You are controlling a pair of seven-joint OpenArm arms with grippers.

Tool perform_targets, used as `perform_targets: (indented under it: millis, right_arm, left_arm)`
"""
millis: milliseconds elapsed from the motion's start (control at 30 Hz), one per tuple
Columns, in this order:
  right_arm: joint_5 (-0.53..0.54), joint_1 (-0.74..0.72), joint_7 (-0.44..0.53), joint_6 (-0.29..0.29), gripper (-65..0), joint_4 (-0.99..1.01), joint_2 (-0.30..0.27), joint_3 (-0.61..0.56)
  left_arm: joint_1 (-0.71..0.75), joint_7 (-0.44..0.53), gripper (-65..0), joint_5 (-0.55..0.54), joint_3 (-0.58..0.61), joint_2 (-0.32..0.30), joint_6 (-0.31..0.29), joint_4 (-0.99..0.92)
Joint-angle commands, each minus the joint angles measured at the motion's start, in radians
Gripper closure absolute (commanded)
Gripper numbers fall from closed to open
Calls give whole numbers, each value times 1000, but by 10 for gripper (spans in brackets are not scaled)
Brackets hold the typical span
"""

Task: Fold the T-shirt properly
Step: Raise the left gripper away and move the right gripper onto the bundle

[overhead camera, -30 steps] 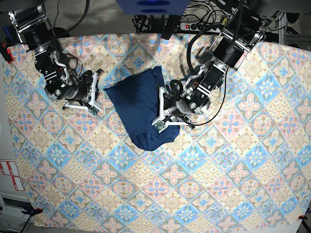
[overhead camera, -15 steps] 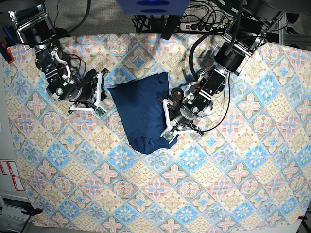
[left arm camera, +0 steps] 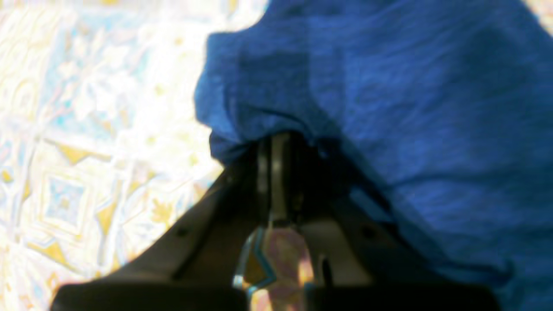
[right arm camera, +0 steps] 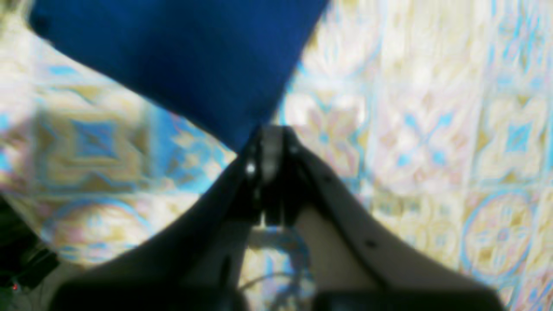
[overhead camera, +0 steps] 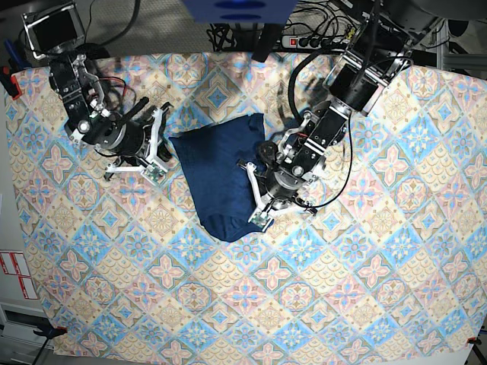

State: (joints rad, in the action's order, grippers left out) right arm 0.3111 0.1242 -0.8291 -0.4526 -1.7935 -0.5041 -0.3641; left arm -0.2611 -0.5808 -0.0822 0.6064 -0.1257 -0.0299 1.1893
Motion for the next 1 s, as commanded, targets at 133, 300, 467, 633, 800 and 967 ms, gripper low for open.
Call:
perform_targets:
  millis: [133, 300, 467, 633, 800, 967]
  right_arm:
    - [9, -8, 24, -4, 0, -105, 25, -40]
    - [9, -71, 24, -4, 0, -101, 117, -135]
    - [10, -197, 24, -4, 0, -88, 204, -299]
    - [9, -281, 24, -4, 0, 90, 318, -341]
    - [7, -340, 34, -4, 0, 297, 425, -342]
    - [4, -430, 40, -4, 0, 475, 506, -335]
  left_arm:
    - [110, -81, 0, 0, -159, -68, 97, 231]
    - [296, -103, 0, 0, -411, -111, 107, 426]
    - [449, -103, 0, -8, -615, -111, 104, 550]
    - [533, -101, 0, -9, -690, -110, 104, 616]
    - [578, -101, 0, -9, -702, -105, 104, 673]
    - [589, -101, 0, -11, -708, -64, 104, 679]
